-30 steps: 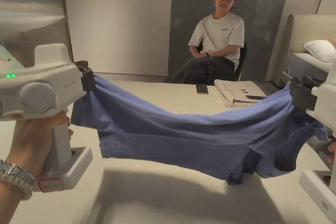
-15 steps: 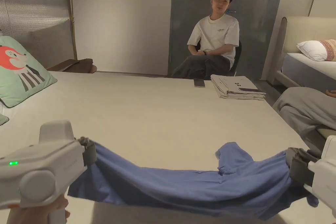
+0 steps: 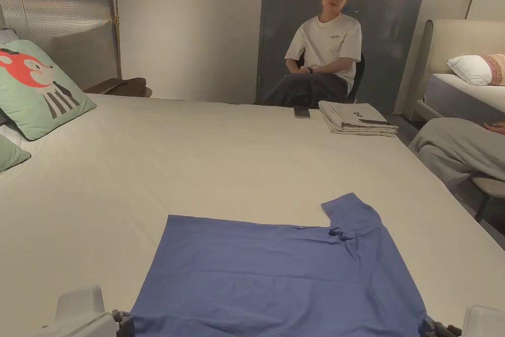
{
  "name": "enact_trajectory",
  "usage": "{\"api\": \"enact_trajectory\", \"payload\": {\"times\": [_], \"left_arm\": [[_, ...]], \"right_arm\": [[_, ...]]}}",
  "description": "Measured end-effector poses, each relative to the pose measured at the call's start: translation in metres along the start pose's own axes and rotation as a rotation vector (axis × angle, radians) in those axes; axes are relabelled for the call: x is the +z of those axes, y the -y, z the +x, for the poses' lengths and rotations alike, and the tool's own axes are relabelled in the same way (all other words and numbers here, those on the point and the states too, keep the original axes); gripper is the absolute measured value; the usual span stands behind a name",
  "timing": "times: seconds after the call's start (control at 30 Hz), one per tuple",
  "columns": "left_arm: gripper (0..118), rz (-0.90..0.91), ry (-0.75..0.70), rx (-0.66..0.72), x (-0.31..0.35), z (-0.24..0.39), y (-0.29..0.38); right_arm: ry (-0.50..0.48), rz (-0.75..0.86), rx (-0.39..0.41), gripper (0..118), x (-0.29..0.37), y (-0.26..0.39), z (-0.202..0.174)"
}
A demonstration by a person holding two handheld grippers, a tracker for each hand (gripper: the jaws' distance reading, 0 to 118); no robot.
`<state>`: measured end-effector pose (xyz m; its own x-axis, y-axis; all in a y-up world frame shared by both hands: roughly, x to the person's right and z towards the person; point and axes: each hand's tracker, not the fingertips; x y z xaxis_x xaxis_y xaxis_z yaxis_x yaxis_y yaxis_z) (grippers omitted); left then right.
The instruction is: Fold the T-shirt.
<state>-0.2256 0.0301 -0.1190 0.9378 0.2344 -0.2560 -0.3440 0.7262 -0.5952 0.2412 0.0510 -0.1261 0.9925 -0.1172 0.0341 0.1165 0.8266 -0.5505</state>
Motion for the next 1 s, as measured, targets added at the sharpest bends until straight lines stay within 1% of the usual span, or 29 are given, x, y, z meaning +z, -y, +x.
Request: {"api": "enact_trajectory", "payload": {"times": [0.07,0.2,0.33,0.37,0.4,0.43,0.47,0.5,0.53,0.67,0.77,0.8,0.83,0.87,0.93,0.97,1.0], "left_arm": [[1,-0.025,-0.008,0.016,-0.006,-0.005,0.007],[1,-0.053,-0.022,0.011,-0.011,-0.008,0.014],[1,-0.063,-0.024,0.012,-0.012,-0.01,0.016],[3,-0.063,-0.02,0.015,-0.012,-0.01,0.016],[13,-0.055,-0.017,0.019,-0.01,-0.01,0.015],[45,-0.041,-0.021,0.018,-0.006,-0.009,0.011],[71,-0.019,-0.02,0.011,-0.002,-0.007,0.007],[90,0.021,-0.01,0.004,0.003,-0.005,-0.001],[98,0.058,0.0,-0.007,0.009,-0.001,-0.009],[98,0.251,0.039,-0.065,0.039,0.023,-0.049],[97,0.407,0.047,-0.11,0.063,0.046,-0.078],[93,0.46,0.051,-0.135,0.071,0.054,-0.086],[76,0.511,0.059,-0.159,0.078,0.061,-0.093],[56,0.548,0.058,-0.176,0.083,0.067,-0.098],[7,0.596,0.065,-0.185,0.09,0.078,-0.109],[4,0.612,0.081,-0.181,0.092,0.081,-0.113],[4,0.608,0.106,-0.182,0.092,0.083,-0.119]], "right_arm": [[0.019,-0.045,-0.013,4,-0.008,0.011,0.003],[0.049,-0.083,-0.002,4,-0.02,0.024,0.01],[0.049,-0.097,-0.01,4,-0.023,0.028,0.014],[0.041,-0.092,-0.005,7,-0.021,0.028,0.015],[0.037,-0.08,-0.002,17,-0.019,0.027,0.015],[0.031,-0.058,0.001,48,-0.015,0.023,0.015],[0.033,-0.034,0.0,70,-0.011,0.017,0.015],[0.028,0.005,-0.003,75,-0.006,0.009,0.015],[0.018,0.052,0.001,73,0.0,-0.001,0.014],[0.031,0.26,0.035,75,0.024,-0.049,0.002],[0.038,0.405,0.038,75,0.039,-0.083,-0.01],[0.033,0.446,0.045,73,0.044,-0.093,-0.014],[0.027,0.48,0.05,62,0.049,-0.101,-0.018],[0.025,0.504,0.054,44,0.051,-0.107,-0.021],[0.036,0.54,0.065,1,0.05,-0.119,-0.028],[0.051,0.569,0.057,0,0.05,-0.122,-0.03],[0.027,0.552,0.072,0,0.047,-0.126,-0.031]]}}
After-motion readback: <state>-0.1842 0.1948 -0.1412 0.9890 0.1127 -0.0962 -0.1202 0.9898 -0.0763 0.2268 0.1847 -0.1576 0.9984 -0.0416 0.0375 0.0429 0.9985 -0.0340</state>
